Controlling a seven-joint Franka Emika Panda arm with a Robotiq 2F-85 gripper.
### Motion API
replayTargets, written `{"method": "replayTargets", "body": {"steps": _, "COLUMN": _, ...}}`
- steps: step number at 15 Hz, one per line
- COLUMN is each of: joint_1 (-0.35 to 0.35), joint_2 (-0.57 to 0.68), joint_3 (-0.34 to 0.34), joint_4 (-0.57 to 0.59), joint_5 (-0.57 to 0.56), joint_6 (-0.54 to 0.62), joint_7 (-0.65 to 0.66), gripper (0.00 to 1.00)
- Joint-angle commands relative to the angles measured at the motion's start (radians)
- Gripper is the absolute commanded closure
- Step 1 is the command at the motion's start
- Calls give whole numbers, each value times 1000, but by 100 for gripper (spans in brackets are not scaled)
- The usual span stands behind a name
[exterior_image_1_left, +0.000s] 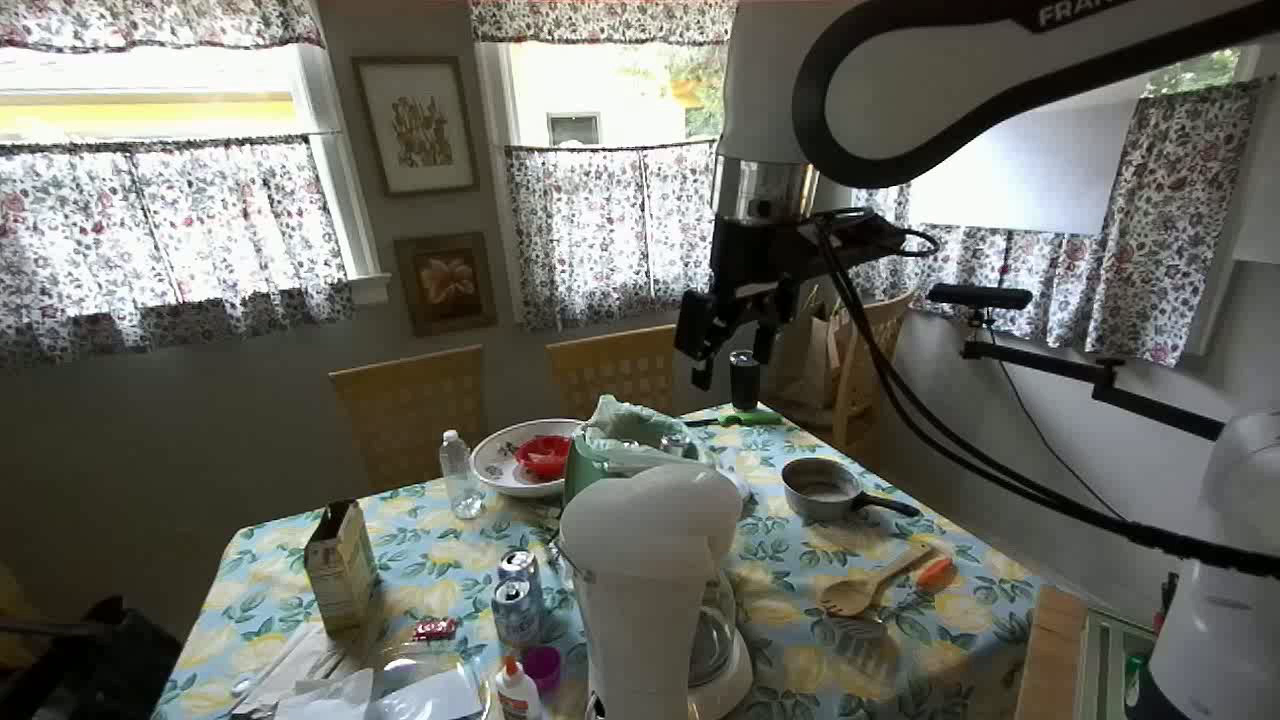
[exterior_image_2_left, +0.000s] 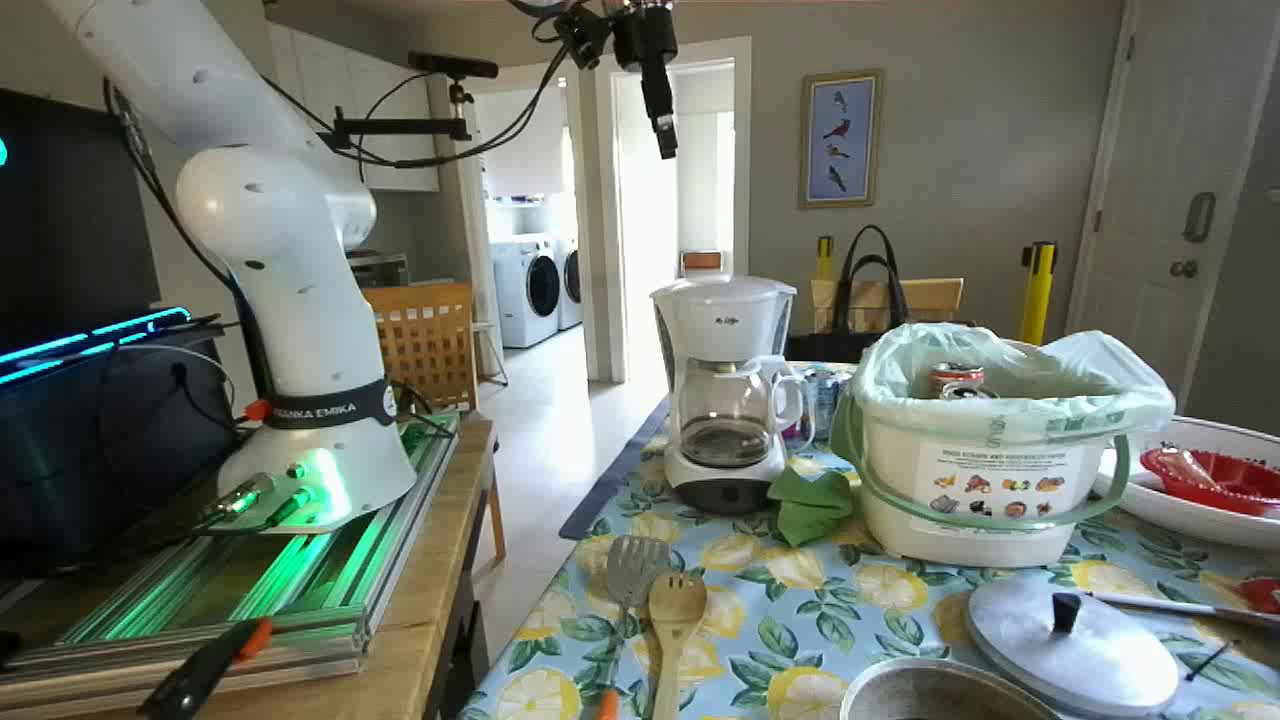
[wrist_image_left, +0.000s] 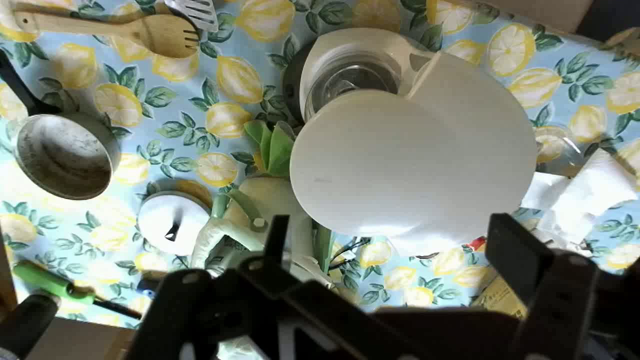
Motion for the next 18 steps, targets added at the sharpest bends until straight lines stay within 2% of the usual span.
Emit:
{"method": "replayTargets", "body": {"steps": 1, "joint_1": 18, "joint_2": 3, "joint_3": -15, "joint_4": 2, "joint_5": -10, "joint_6": -2, "joint_7": 8, "gripper": 0}}
{"method": "replayTargets", "body": {"steps": 5, "joint_1": 18, "joint_2": 3, "joint_3": -15, "joint_4": 2, "joint_5": -10, "joint_6": -2, "joint_7": 8, "gripper": 0}}
{"method": "replayTargets", "body": {"steps": 7, "joint_1": -28, "joint_2": 23, "joint_3": 7, "joint_4": 17, "joint_5": -46, "joint_6": 29, "joint_7": 110, "gripper": 0}}
{"method": "replayTargets", "body": {"steps": 11, "joint_1": -104, "joint_2": 140, "joint_3": -31, "joint_4": 98, "joint_5": -58, "joint_6": 105, "joint_7": 223, "gripper": 0}}
{"method": "replayTargets", "body": {"steps": 18, "joint_1": -80, "joint_2": 316, "joint_3": -159, "joint_4": 225, "joint_5": -29, "joint_6": 168, "joint_7": 32, "gripper": 0}}
